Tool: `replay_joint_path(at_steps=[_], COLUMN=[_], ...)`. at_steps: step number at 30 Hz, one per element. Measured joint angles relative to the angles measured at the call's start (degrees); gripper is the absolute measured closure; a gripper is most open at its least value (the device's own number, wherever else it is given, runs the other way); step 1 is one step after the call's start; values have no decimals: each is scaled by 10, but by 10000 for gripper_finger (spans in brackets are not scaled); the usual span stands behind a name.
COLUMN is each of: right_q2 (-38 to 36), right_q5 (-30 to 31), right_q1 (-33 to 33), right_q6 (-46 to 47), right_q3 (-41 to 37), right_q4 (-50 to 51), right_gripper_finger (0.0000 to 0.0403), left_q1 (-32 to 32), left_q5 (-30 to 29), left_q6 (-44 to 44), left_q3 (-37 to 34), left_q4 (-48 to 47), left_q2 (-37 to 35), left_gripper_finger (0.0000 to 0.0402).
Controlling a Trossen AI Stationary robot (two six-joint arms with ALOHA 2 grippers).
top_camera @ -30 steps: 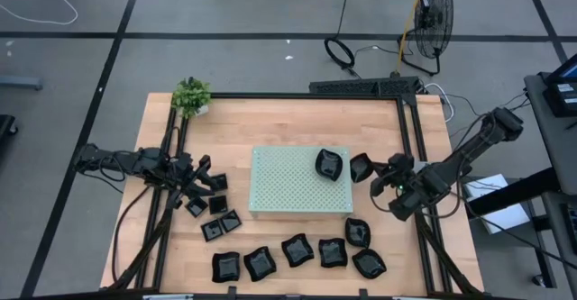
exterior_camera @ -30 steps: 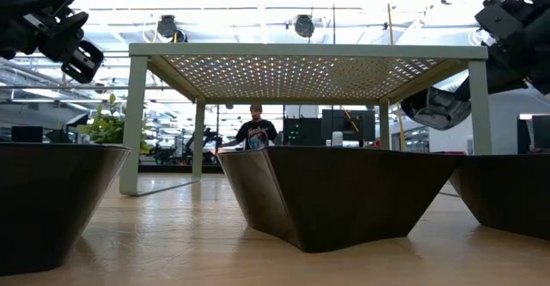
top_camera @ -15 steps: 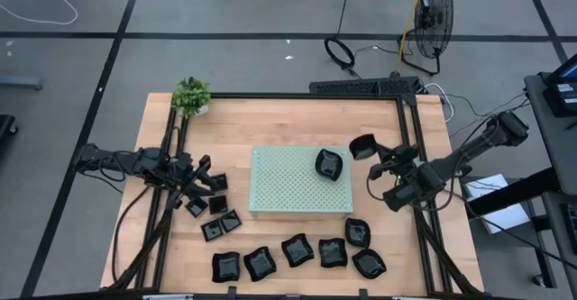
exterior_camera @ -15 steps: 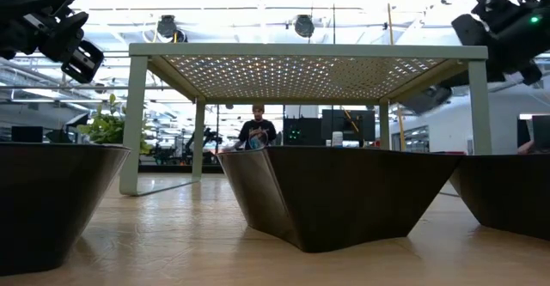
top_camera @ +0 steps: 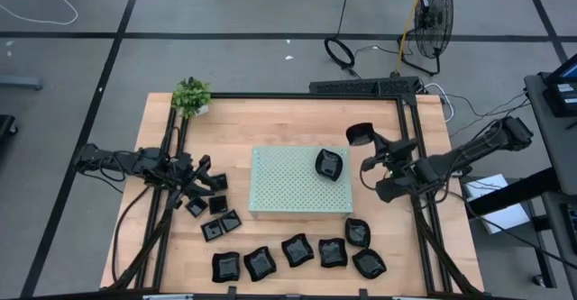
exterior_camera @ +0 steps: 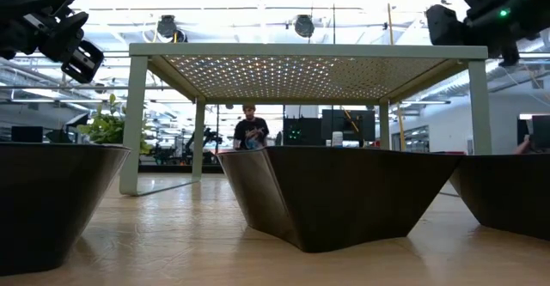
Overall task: Pick & Place Mini shaped plates
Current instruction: Stack the leaf-shaped plate on top of the leaf-shaped plate on the shelf
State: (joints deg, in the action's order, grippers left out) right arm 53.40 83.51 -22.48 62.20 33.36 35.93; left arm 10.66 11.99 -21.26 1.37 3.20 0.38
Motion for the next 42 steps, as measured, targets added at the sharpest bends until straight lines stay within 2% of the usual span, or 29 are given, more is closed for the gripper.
replay_joint_path(at_steps=[4, 7, 10, 13, 16, 20, 23, 25, 28, 34, 42], right_q2=[0, 0, 0, 0, 0, 0, 0, 0, 0, 0, 0], right_q5=[36, 36, 32, -8, -90, -253, -336, -377, -460, -616, -797], right_q1=[18, 38, 56, 74, 91, 136, 177, 207, 258, 345, 362], right_q6=[-104, -149, -169, -238, -388, -634, -749, -797, -828, -815, -769], right_q3=[0, 0, 0, 0, 0, 0, 0, 0, 0, -6, -13], right_q4=[-50, -58, -65, -119, -238, -445, -572, -621, -656, -661, -716], right_gripper_finger=[403, 403, 403, 403, 403, 403, 403, 403, 403, 403, 403], left_q1=[0, 0, 0, 0, 0, 0, 0, 0, 0, 0, 0], left_q5=[0, 0, 0, 0, 0, 0, 0, 0, 0, 0, 0], left_q6=[0, 0, 0, 0, 0, 0, 0, 0, 0, 0, 0], left_q3=[0, 0, 0, 0, 0, 0, 0, 0, 0, 0, 0], left_q4=[0, 0, 0, 0, 0, 0, 0, 0, 0, 0, 0], left_q2=[0, 0, 0, 0, 0, 0, 0, 0, 0, 0, 0], left_gripper_finger=[272, 272, 272, 272, 272, 272, 272, 272, 272, 272, 272])
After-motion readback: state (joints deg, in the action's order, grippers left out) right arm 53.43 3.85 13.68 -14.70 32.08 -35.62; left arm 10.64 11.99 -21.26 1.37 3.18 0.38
